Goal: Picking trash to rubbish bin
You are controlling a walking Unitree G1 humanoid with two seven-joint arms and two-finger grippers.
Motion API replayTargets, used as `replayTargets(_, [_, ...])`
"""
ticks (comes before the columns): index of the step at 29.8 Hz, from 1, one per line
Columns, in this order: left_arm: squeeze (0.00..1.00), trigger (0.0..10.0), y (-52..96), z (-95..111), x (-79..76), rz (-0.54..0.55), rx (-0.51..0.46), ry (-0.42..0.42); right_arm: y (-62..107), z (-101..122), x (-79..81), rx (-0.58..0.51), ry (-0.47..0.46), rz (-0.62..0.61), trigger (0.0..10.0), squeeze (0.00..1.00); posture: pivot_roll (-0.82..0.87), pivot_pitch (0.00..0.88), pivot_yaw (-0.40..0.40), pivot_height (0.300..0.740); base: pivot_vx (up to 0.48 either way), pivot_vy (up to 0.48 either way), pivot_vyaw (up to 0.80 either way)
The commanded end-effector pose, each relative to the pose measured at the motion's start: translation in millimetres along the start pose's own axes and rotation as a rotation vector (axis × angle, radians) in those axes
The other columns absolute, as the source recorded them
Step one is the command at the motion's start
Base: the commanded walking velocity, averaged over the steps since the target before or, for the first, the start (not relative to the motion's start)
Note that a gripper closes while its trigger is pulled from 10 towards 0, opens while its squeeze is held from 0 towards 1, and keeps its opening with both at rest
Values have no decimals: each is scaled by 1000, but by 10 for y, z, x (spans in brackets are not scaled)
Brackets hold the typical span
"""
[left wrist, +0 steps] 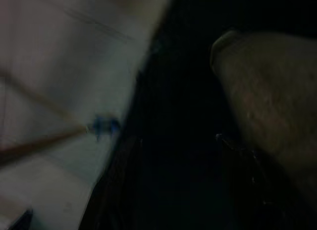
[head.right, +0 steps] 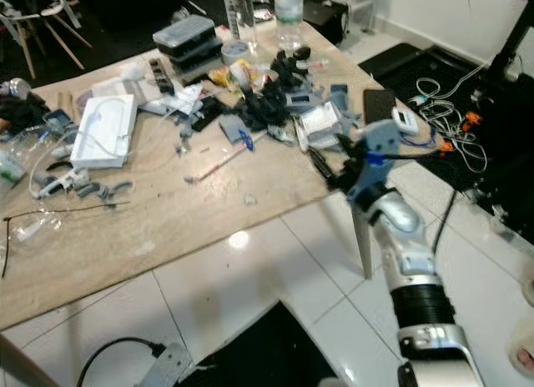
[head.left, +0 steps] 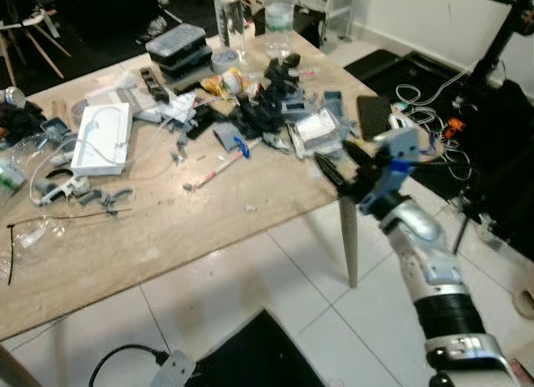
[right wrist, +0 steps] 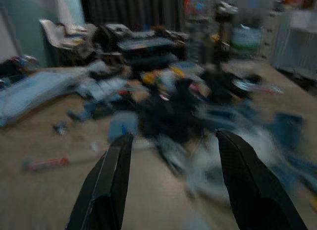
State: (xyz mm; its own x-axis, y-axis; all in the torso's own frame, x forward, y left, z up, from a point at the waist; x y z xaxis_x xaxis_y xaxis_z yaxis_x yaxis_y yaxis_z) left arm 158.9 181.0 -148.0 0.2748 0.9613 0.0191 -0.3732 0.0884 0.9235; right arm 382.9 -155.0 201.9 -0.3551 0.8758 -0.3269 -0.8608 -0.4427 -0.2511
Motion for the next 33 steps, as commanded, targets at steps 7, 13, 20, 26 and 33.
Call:
replayTargets(7, [0, 10000, 19, -195, 19, 12, 57, 0, -19, -12, 111, -6, -12, 17, 10000, 0, -88, 85, 77, 740, 279, 0, 667])
replayTargets(13, [0, 10000, 7, -186, -24, 21, 57, 21, -20, -27, 94, 7, 0, 8, 10000, 0, -87, 91, 81, 740, 0, 0, 0])
replayTargets(20, [0, 10000, 9, -214, -44, 6, 66, 18, 9, -32, -22, 27, 54, -16, 10000, 0, -88, 92, 83, 740, 0, 0, 0])
replayTargets(26, [0, 10000, 25, -262, 0, 1, 77, 20, 4, -37, -114, 52, 125, -30, 10000, 0, -92, 94, 82, 740, 0, -312, 0])
replayTargets(33, [0, 10000, 31, -273, 40, 26, 75, 35, -33, -35, -164, 59, 148, -45, 10000, 0, -87, 93, 81, 740, 0, -261, 0])
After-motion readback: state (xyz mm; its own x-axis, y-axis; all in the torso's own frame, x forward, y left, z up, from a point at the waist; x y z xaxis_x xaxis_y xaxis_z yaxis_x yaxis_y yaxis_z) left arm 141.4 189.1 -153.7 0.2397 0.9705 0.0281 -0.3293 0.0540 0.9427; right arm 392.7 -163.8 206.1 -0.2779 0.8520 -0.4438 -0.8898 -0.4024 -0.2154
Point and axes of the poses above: a point about 5 cm out from each wrist's last joint towards the gripper, its own y axis pointing back from the gripper into the wrist, its own z axis along the axis of the wrist's last joint, x = y × z, the point moved 5 cm from there along -y, pointing out of the wrist towards the gripper, and after that the axes turned 15 degrees about y, right-handed, at the moved point
